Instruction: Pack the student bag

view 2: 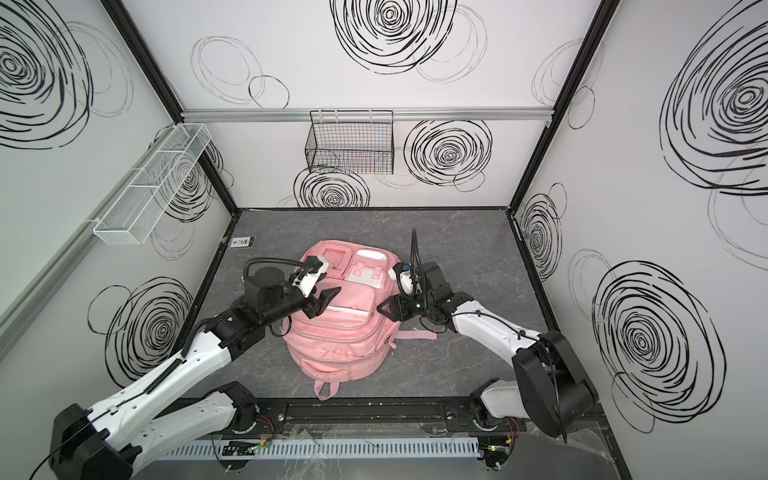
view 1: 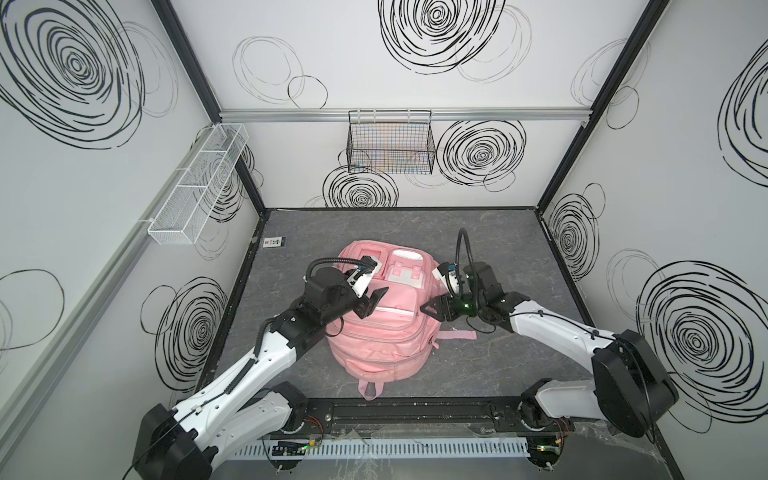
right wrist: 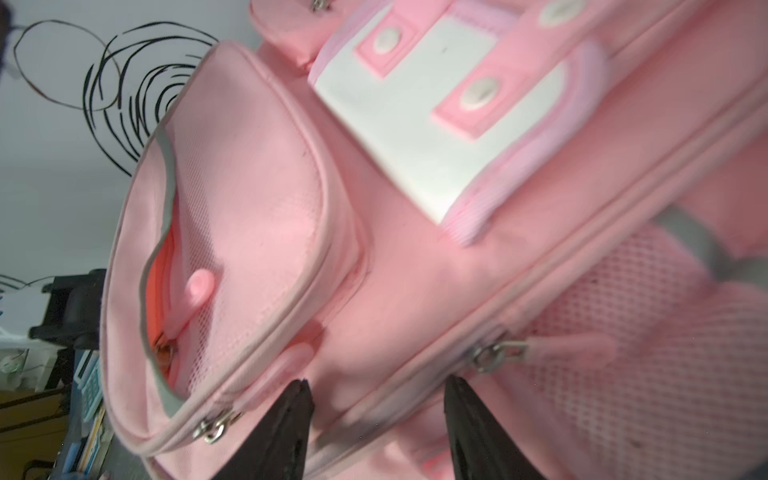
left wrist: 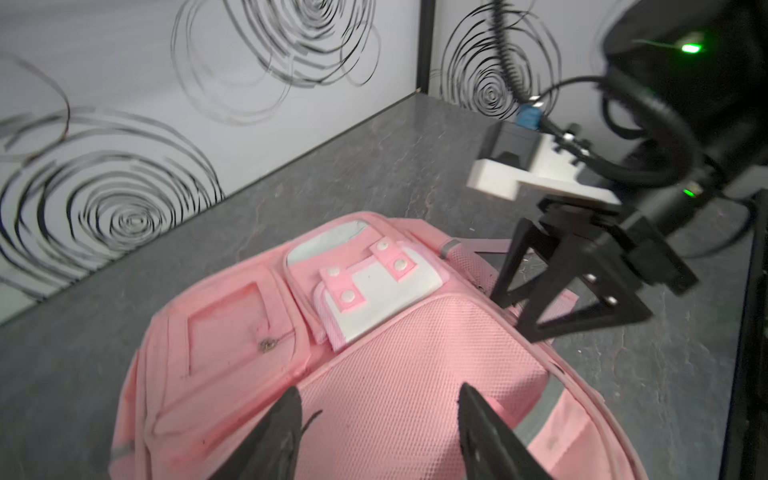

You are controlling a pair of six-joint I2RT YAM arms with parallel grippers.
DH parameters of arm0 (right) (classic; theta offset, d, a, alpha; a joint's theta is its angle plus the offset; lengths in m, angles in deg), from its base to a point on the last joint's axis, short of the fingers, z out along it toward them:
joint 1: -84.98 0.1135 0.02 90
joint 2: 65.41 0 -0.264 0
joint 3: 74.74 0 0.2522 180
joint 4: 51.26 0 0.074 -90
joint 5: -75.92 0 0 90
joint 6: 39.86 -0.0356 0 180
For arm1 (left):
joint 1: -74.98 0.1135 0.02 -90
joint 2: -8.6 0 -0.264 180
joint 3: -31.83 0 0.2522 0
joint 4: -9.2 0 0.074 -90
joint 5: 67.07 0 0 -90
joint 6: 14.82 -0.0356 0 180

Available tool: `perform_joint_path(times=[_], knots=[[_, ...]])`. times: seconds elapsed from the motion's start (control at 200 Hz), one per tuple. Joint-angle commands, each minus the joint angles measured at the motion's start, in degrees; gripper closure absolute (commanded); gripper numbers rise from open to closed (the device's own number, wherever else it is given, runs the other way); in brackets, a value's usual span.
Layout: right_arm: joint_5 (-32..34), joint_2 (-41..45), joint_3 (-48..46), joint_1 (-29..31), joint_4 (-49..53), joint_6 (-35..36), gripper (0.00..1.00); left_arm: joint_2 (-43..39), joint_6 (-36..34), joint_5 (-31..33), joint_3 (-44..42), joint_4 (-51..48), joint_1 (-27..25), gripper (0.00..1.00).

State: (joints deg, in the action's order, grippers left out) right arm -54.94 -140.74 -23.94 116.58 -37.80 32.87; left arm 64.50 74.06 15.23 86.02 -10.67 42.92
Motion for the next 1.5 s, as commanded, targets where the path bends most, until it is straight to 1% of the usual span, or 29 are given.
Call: perform_joint_path(times=[0.0, 0.045, 0.115, 0.2, 0.265, 0.275, 0.325, 0.425, 0.5, 0.58, 0.645, 0.7, 0.76, 0.875, 0.945, 1.056, 1.136, 1.221, 1.316, 1.336, 1.346, 1.401, 1.496], knots=[[3.80, 3.35, -1.61, 5.36, -8.01, 7.64, 0.38, -1.32, 14.87, 8.17, -0.67, -6.17, -0.74, 0.25], [7.34, 3.44, -2.07, 7.32, -6.83, 12.55, 0.34, -2.41, 17.36, 11.59, -0.74, -8.55, -0.50, 0.24], [8.98, 3.02, -2.60, 8.95, -5.88, 21.23, 0.33, -4.02, 20.48, 14.67, -0.98, -11.79, 0.82, 0.21], [13.63, 2.74, -2.75, 9.45, -6.71, 25.76, 0.31, -6.17, 24.64, 19.16, -1.41, -15.22, 3.11, 0.19], [17.29, 2.57, -2.60, 9.69, -8.54, 27.38, 0.31, -7.50, 25.43, 18.46, -2.61, -15.96, 5.34, 0.18], [17.77, 2.56, -2.65, 9.71, -8.92, 27.49, 0.31, -7.61, 26.60, 18.44, -2.80, -16.11, 5.71, 0.18], [18.85, 2.56, -2.92, 9.71, -11.02, 28.64, 0.30, -7.93, 27.81, 17.56, -3.82, -16.81, 7.16, 0.18], [17.62, 3.33, -3.11, 10.31, -12.92, 32.15, 0.30, -7.87, 29.68, 14.96, -5.83, -17.53, 9.56, 0.18], [16.48, 5.47, -4.13, 11.07, -13.50, 34.26, 0.29, -8.54, 32.15, 13.00, -8.15, -15.87, 10.81, 0.19], [14.26, 8.00, -6.61, 11.28, -16.19, 36.27, 0.23, -9.09, 34.25, 10.95, -9.83, -13.68, 10.89, 0.20], [13.70, 8.93, -9.30, 11.25, -20.68, 36.61, 0.19, -8.57, 35.43, 8.77, -10.89, -12.06, 11.70, 0.22], [13.67, 8.78, -10.54, 11.30, -23.65, 36.75, 0.19, -7.79, 36.24, 7.33, -11.75, -10.95, 12.56, 0.24], [14.03, 7.48, -9.75, 11.27, -23.91, 37.11, 0.19, -7.13, 36.50, 5.28, -12.44, -9.64, 13.81, 0.27], [13.08, 3.02, -4.71, 11.12, -18.27, 40.29, 0.20, -6.84, 36.80, 3.07, -12.90, -8.08, 16.28, 0.32], [13.36, -0.08, -1.48, 11.12, -15.06, 40.39, 0.20, -6.75, 37.15, 1.70, -13.30, -7.43, 17.75, 0.41], [11.97, -3.50, 0.39, 11.05, -14.68, 42.70, 0.21, -6.78, 37.55, 0.65, -13.93, -6.74, 18.70, 0.53], [9.39, -5.35, 1.38, 10.99, -14.38, 43.65, 0.26, -6.94, 38.36, -0.17, -14.36, -6.10, 18.95, 0.60], [8.24, -6.36, 1.82, 11.02, -13.48, 42.27, 0.33, -7.04, 39.86, -1.52, -15.21, -4.56, 19.31, 0.66], [7.07, -6.23, 0.81, 10.70, -14.77, 39.67, 0.51, -7.41, 42.52, -2.20, -16.32, -2.54, 19.40, 0.89], [6.67, -6.00, 0.55, 10.56, -15.26, 38.97, 0.54, -7.43, 43.27, -2.45, -16.58, -1.97, 19.40, 0.95], [6.48, -5.91, 0.44, 10.48, -15.50, 38.59, 0.57, -7.44, 43.68, -2.61, -16.73, -1.69, 19.42, 1.00], [5.36, -5.34, -0.24, 10.01, -16.83, 36.67, 0.65, -7.67, 46.14, -3.31, -17.71, 0.14, 19.53, 1.00], [3.93, -4.16, -1.33, 9.04, -19.07, 34.25, 0.71, -8.07, 50.35, -3.57, -19.00, 2.52, 19.41, 1.00]])
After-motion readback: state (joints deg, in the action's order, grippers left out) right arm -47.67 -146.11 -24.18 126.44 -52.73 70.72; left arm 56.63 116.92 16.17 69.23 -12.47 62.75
